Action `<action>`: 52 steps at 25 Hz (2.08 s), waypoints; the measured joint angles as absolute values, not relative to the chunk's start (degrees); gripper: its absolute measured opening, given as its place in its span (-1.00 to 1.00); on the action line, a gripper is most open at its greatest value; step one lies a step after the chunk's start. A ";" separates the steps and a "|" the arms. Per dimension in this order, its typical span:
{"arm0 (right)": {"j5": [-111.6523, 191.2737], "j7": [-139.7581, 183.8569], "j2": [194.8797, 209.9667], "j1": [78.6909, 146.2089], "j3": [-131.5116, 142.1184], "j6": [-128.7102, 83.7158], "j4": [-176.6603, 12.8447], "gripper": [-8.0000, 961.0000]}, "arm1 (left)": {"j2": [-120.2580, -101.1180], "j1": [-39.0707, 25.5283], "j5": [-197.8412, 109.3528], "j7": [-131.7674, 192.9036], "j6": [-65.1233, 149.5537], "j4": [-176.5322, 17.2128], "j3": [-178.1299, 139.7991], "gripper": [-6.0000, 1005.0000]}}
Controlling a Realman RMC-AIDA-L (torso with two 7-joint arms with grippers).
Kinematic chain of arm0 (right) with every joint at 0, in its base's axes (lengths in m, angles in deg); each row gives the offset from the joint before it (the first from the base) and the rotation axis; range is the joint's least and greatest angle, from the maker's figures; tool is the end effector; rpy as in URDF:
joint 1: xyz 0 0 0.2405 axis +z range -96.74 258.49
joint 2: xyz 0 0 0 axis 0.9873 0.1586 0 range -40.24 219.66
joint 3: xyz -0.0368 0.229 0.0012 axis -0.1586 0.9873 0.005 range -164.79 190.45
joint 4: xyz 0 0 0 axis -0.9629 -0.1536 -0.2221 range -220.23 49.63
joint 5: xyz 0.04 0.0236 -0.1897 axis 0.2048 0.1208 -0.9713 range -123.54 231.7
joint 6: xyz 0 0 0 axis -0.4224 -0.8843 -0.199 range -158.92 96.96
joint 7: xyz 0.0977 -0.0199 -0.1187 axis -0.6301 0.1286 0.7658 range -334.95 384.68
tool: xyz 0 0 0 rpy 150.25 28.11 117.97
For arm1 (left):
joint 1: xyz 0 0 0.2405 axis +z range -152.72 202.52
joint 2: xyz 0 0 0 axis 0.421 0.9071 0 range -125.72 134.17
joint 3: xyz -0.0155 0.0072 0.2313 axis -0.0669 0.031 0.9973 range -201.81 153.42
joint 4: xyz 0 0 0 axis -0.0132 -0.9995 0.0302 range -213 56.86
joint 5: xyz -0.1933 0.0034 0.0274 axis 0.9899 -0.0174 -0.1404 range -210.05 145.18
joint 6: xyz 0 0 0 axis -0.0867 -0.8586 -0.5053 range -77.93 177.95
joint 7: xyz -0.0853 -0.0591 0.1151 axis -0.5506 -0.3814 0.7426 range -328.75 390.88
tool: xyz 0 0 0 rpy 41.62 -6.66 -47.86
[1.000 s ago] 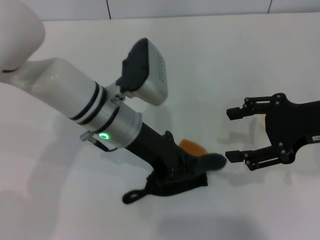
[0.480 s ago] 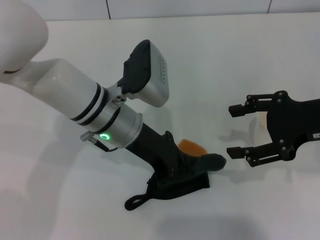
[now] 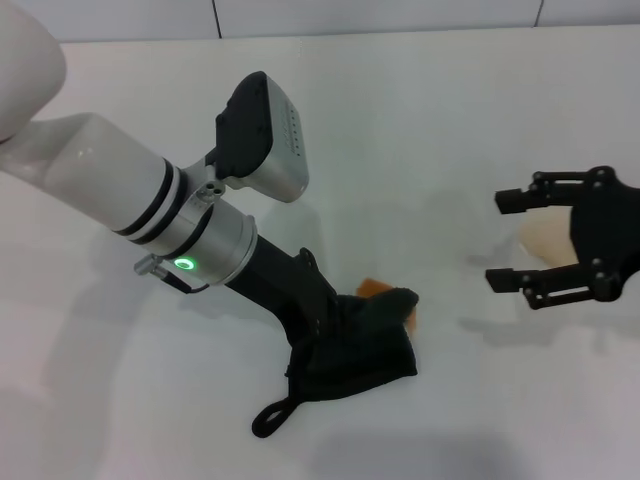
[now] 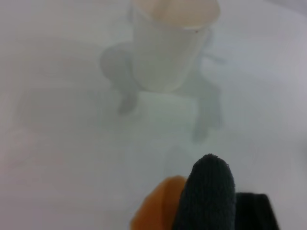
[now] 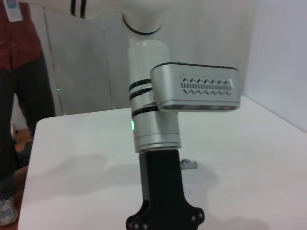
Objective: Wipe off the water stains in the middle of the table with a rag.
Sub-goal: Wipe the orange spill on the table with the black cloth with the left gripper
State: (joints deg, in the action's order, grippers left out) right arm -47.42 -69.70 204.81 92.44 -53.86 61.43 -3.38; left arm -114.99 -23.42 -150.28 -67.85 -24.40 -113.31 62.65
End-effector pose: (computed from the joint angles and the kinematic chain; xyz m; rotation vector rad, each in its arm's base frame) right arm 0.1829 0.2698 0.0570 -2.8419 0.1929 0.4420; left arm -0.1640 0.3148 -0.0980 3.0225 0.2589 -0.1998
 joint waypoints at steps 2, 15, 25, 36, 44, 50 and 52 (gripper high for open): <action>-47.42 -69.71 204.79 92.03 -53.09 61.81 -3.38 0.71 | -114.89 -23.33 -151.46 -67.94 -23.60 -113.31 61.94 -0.92; -46.89 -69.92 204.76 90.86 -51.38 64.83 -2.83 0.70 | -114.84 -23.98 -161.49 -67.78 -23.13 -113.94 50.17 -0.92; -46.32 -69.97 204.85 90.98 -51.48 65.18 -2.61 0.70 | -115.45 -27.59 -152.91 -66.50 -20.94 -113.65 60.13 -0.92; -46.64 -69.71 204.77 91.05 -49.57 65.38 -2.59 0.70 | -115.61 -27.81 -141.75 -66.42 -18.33 -113.58 73.60 -0.92; -46.54 -69.70 204.76 90.91 -49.57 65.83 -1.87 0.70 | -115.72 -27.05 -137.16 -66.75 -17.34 -113.91 80.42 -0.92; -46.36 -69.79 204.76 90.82 -49.57 66.10 -1.62 0.70 | -115.15 -26.68 -138.50 -66.94 -15.03 -111.97 78.70 -0.92; -46.34 -69.86 204.75 90.80 -49.57 66.15 -1.57 0.70 | -115.03 -26.67 -140.72 -66.93 -14.76 -111.10 76.30 -0.92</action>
